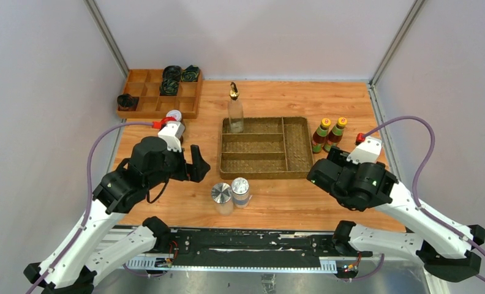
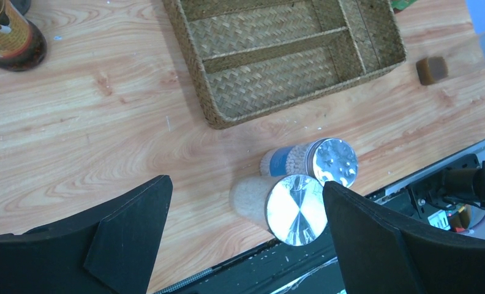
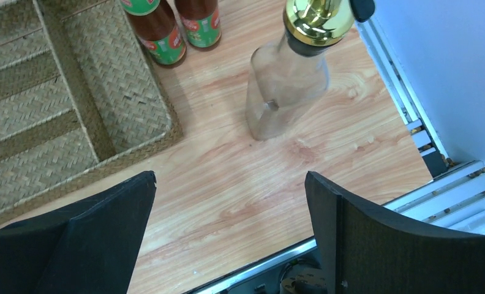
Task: Organize the condiment bottles
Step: Pick up the bottle from the center of the board, then place the bottle in the storage box.
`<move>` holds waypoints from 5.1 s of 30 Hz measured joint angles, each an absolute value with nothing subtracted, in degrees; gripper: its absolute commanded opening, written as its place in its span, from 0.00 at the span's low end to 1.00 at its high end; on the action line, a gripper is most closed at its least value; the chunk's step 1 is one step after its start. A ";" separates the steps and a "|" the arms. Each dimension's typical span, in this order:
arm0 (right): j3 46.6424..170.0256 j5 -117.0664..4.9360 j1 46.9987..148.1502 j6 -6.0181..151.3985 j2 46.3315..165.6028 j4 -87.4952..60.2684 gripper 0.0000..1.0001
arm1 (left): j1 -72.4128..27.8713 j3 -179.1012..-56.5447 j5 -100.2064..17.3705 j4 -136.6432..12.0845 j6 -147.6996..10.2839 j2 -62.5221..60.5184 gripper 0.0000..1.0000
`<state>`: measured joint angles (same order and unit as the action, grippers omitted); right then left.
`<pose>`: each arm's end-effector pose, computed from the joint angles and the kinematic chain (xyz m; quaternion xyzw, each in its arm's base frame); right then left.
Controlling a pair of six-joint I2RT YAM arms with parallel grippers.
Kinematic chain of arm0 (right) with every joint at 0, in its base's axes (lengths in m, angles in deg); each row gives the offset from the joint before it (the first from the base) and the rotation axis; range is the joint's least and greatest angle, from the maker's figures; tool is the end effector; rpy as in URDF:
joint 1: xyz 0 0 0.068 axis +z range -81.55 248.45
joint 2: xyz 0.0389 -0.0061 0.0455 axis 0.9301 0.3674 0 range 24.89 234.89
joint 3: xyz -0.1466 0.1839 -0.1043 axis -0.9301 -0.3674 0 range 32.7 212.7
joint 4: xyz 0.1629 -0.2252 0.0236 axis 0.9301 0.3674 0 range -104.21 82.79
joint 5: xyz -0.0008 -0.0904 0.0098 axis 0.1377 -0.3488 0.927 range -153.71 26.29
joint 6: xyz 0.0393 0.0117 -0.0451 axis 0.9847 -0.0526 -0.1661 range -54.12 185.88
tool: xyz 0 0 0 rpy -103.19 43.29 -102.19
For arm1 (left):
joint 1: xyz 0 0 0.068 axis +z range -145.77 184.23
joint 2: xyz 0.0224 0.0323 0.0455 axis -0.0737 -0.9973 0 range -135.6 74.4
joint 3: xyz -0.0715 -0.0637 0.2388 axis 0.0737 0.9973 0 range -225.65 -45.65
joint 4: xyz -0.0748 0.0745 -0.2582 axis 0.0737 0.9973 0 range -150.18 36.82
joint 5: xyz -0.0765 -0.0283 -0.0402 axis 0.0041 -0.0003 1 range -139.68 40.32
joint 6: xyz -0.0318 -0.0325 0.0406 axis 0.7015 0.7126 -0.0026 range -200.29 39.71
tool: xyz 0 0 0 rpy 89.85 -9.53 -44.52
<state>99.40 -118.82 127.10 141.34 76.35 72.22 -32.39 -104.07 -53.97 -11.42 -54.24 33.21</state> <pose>0.1029 0.0970 0.3399 0.2026 0.8542 -0.0446 0.4767 0.1379 -0.0983 0.3497 0.0621 0.8700 -0.2259 0.4338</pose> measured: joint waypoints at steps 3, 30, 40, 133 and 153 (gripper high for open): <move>99.27 -119.95 127.10 143.35 77.62 73.82 1.00 | -32.39 -103.78 -53.56 -11.66 -54.42 33.72 1.00; 101.12 -126.97 113.99 141.23 82.80 74.17 1.00 | -32.39 -99.63 -52.01 -12.95 -55.71 36.67 1.00; 98.70 -128.44 109.48 139.09 81.20 74.21 0.97 | -32.39 -99.63 -51.99 -13.30 -55.86 35.99 1.00; 107.26 -106.80 92.37 85.62 81.92 27.88 0.00 | -32.39 -98.56 -53.32 -13.39 -55.95 35.68 1.00; 123.00 -69.25 98.51 69.34 101.77 13.06 0.00 | -32.39 -99.37 -54.98 -13.39 -55.40 34.35 1.00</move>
